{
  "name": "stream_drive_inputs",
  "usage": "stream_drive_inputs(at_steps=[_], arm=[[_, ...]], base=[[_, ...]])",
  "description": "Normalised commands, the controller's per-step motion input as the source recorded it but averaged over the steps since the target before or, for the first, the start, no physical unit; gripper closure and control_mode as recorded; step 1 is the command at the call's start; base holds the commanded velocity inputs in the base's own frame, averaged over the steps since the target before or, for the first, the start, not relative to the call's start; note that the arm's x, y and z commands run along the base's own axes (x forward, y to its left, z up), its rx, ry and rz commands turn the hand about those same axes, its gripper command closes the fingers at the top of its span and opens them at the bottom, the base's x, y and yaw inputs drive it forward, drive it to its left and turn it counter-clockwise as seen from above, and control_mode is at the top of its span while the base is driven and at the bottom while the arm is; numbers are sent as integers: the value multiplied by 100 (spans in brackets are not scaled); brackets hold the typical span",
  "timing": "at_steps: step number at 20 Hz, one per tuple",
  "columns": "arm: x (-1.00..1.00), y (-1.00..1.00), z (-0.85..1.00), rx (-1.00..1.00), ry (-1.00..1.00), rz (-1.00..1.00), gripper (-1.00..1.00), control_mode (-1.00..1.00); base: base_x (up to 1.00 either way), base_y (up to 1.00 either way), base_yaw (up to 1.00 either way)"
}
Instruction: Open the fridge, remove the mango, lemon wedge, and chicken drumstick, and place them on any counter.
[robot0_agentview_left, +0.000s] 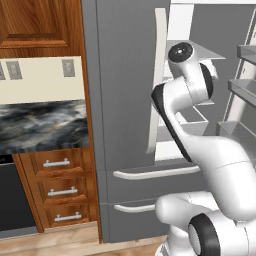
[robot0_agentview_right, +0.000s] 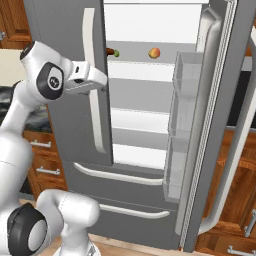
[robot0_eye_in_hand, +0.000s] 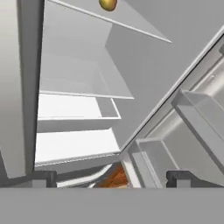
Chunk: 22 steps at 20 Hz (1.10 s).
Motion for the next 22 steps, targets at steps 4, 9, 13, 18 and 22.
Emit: stream_drive_inputs(at_steps=[4,9,13,18,22], arm=[[13,16,-5,30,2,7,-100,-100],[21,25,-1,30,-3,3,-100,-100],[21,31,-2,23,-3,2,-100,-100],[5,31,0,11,-2,6,-100,-100],[-1,3,0,1,0,3,-100,-100]], base=[[0,0,0],[0,0,0],[0,0,0],[0,0,0],[0,0,0]])
